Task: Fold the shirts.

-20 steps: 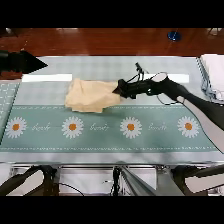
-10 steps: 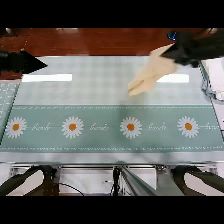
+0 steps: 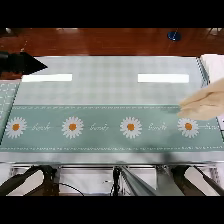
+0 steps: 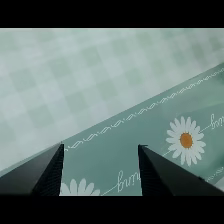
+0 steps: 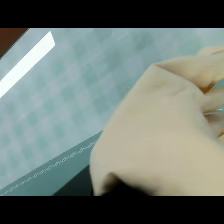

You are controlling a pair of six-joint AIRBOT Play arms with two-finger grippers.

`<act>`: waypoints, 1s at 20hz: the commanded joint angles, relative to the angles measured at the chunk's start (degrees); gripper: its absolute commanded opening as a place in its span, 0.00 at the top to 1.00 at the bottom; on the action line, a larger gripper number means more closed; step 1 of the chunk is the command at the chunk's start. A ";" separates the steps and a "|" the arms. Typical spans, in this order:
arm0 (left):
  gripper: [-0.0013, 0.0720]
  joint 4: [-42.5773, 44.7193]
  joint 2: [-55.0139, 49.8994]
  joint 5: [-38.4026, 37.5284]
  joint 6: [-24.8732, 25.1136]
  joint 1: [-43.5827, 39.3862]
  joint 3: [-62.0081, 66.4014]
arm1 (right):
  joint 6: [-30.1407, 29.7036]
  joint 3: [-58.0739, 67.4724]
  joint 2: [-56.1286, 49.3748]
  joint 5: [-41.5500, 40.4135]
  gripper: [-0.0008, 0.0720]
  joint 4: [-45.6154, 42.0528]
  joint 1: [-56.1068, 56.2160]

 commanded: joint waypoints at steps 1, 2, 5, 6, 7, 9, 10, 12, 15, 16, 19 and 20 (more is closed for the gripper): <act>0.26 3.63 0.02 -0.39 0.04 0.07 -0.02 | 0.31 -2.69 1.86 2.56 0.96 -4.28 -6.69; 0.26 4.15 0.02 -0.37 0.07 0.07 -0.02 | 0.17 -6.08 2.71 2.56 0.96 -4.31 -6.69; 0.26 5.62 0.02 -0.39 0.07 0.07 0.00 | -1.25 -20.52 7.69 2.51 0.96 -12.94 -6.69; 0.26 6.10 0.02 -0.42 0.07 0.09 0.00 | -2.40 -24.90 9.64 2.54 0.96 -19.04 -6.71; 0.26 6.25 -0.04 -0.42 0.07 0.22 0.00 | -3.65 -28.44 11.04 2.56 0.96 -24.15 -6.71; 0.26 6.21 -0.11 -0.46 0.04 0.96 0.00 | -5.84 -34.29 12.24 2.60 0.96 -29.55 -8.11; 0.26 6.16 -0.11 -0.81 0.04 1.53 0.00 | -6.54 -36.41 12.22 2.67 0.96 -30.58 -10.36; 0.26 6.14 -0.09 -2.75 0.02 2.93 0.00 | -9.33 -39.21 12.22 2.86 0.96 -36.41 -15.61; 0.26 6.10 -0.09 -3.54 -0.15 4.70 0.00 | -16.52 -40.72 12.13 2.60 0.96 -50.40 -25.59; 0.26 6.10 -0.09 -3.37 -0.15 4.83 0.00 | -16.52 -40.72 12.02 1.38 0.96 -51.19 -29.64; 0.26 5.90 -0.09 -3.30 -0.13 4.83 0.02 | -17.35 -41.46 11.67 -1.70 0.96 -46.45 -40.52; 0.26 5.88 -0.09 -3.30 -0.15 4.83 0.02 | -17.38 -42.51 11.54 -2.54 0.96 -46.51 -42.51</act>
